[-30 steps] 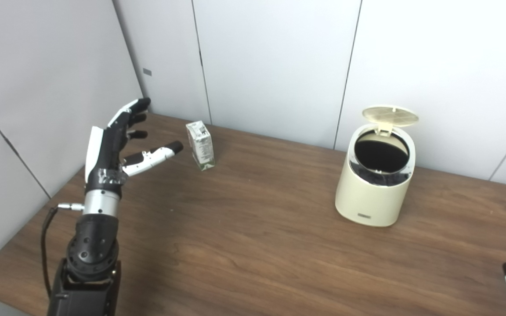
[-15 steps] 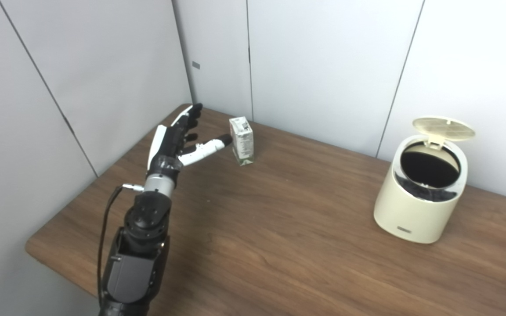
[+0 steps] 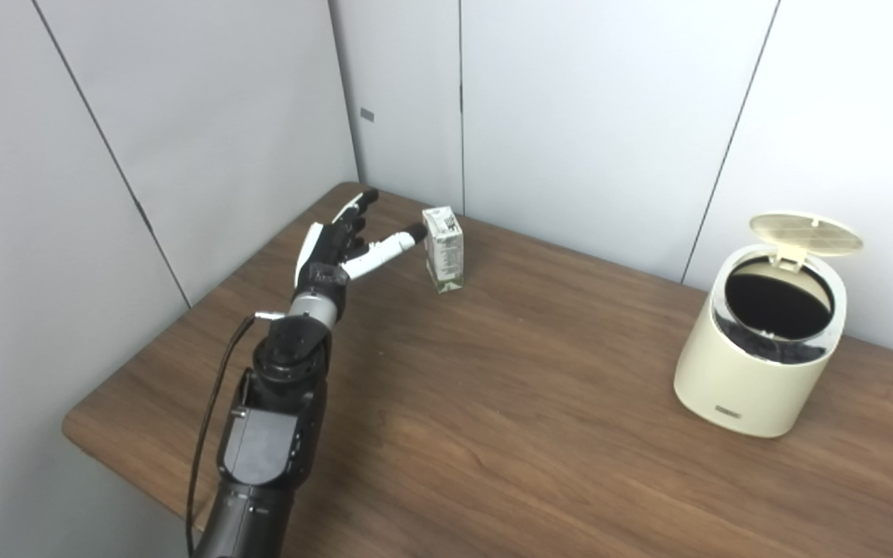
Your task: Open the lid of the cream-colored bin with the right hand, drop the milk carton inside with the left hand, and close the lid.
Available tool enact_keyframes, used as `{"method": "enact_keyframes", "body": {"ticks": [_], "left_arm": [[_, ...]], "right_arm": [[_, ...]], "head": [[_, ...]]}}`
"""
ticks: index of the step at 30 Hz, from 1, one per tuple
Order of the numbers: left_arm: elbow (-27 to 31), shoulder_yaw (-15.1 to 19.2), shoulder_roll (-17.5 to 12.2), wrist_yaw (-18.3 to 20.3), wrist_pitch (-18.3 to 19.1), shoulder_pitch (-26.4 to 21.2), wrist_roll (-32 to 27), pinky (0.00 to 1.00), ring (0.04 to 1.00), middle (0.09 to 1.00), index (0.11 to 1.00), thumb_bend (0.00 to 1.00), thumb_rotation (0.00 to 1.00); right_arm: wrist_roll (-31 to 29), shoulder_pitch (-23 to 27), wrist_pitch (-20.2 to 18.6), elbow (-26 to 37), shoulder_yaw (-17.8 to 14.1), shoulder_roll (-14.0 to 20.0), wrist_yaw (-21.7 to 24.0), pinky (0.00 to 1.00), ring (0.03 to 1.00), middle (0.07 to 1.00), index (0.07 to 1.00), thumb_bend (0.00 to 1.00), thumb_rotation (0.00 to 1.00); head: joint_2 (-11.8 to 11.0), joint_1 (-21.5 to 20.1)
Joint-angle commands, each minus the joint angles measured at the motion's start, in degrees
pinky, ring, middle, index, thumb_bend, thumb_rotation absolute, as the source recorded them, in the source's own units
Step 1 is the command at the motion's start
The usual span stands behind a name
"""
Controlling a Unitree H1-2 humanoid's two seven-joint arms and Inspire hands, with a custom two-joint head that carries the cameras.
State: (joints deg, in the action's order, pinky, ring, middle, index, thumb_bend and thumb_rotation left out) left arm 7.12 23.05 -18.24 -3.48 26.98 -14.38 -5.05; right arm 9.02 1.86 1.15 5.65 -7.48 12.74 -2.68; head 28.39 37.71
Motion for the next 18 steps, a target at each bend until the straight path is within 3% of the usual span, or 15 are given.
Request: {"method": "enact_keyframes", "body": {"ticks": [1, 3, 5, 12, 18], "left_arm": [[-0.65, -0.36, -2.84, -0.26, -0.06, -3.04, -1.84, 1.0, 1.0, 1.0, 0.973, 1.0, 0.36], [-2.88, -1.65, -4.21, -0.24, -0.06, -3.62, -3.01, 0.98, 0.998, 1.0, 0.981, 1.0, 0.38], [-4.8, -2.85, -5.54, -0.43, -0.06, -4.06, -4.38, 0.87, 0.92, 0.945, 0.945, 1.0, 0.38], [-9.63, -7.43, -10.07, 0.1, -0.08, -4.3, -8.92, 0.89, 0.943, 0.949, 0.933, 1.0, 0.38], [-13.7, -10.19, -12.47, 1.59, -0.08, -5.43, -9.94, 0.98, 1.0, 1.0, 0.992, 0.98, 0.42]], "right_arm": [[-0.56, 1.57, 2.11, 2.05, -0.12, 0.46, -0.01, 0.37, 0.641, 0.689, 0.667, 0.11, 0.56], [-0.2, 1.66, 2.25, 1.94, -0.03, 0.36, -0.28, 0.36, 0.636, 0.684, 0.661, 0.11, 0.56], [0.02, 1.61, 1.76, 2.31, 0.07, 0.19, -0.39, 0.35, 0.632, 0.68, 0.659, 0.11, 0.56], [0.23, 1.45, 2.31, 2.48, 0.31, 0.16, -0.4, 0.34, 0.621, 0.672, 0.656, 0.12, 0.58], [0.49, 1.07, 3.04, 2.26, 0.47, 0.09, -0.67, 0.31, 0.598, 0.656, 0.641, 0.1, 0.59]], "head": [[-0.11, -0.18], [-0.21, -0.34], [-0.31, -0.54], [-0.61, -1.35], [-0.85, -2.1]]}}
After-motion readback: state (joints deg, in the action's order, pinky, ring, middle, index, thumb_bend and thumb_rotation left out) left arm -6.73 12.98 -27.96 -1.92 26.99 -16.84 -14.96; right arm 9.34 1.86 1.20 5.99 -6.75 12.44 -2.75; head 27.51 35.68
